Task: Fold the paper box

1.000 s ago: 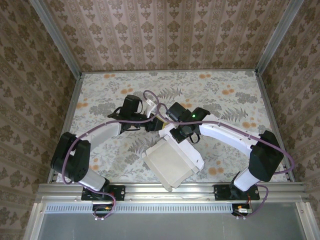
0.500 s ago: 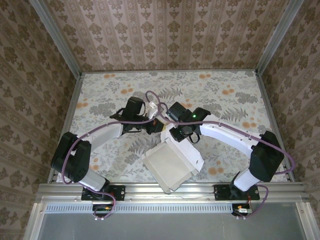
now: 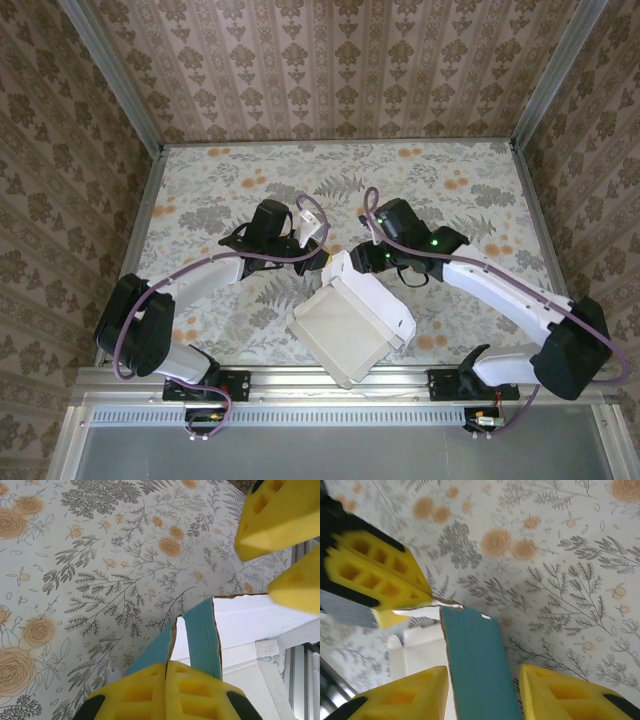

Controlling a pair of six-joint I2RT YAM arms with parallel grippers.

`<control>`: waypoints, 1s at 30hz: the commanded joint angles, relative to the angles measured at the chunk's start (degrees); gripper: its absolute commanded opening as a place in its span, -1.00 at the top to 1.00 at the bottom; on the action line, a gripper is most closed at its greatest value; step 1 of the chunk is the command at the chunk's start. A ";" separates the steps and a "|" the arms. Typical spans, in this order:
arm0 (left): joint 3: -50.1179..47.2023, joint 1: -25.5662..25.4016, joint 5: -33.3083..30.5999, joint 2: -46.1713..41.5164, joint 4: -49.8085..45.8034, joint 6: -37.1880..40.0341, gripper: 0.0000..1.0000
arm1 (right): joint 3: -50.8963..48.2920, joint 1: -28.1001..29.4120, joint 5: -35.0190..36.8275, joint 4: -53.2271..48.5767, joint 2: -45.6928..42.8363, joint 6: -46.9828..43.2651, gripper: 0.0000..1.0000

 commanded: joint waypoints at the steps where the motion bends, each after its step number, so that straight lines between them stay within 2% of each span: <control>1: -0.94 -0.57 -0.83 -1.09 1.76 1.27 1.00 | -3.44 -1.46 -5.98 10.75 -3.77 5.91 0.10; 7: -2.32 -1.86 -1.88 -1.52 3.80 0.19 1.00 | -10.09 -5.66 -3.98 20.36 -4.27 13.47 0.11; 10: -2.59 -2.36 -4.16 -1.85 4.23 -0.10 1.00 | -11.72 -6.77 -2.42 23.44 -2.46 14.18 0.12; 13: -2.83 -2.73 -4.81 -2.14 4.57 -0.34 1.00 | -13.45 -7.88 -4.63 27.87 -0.44 14.56 0.12; 30: -3.63 -3.57 -7.01 -1.88 4.77 -1.15 1.00 | -18.69 -7.11 -10.43 40.14 3.99 18.06 0.08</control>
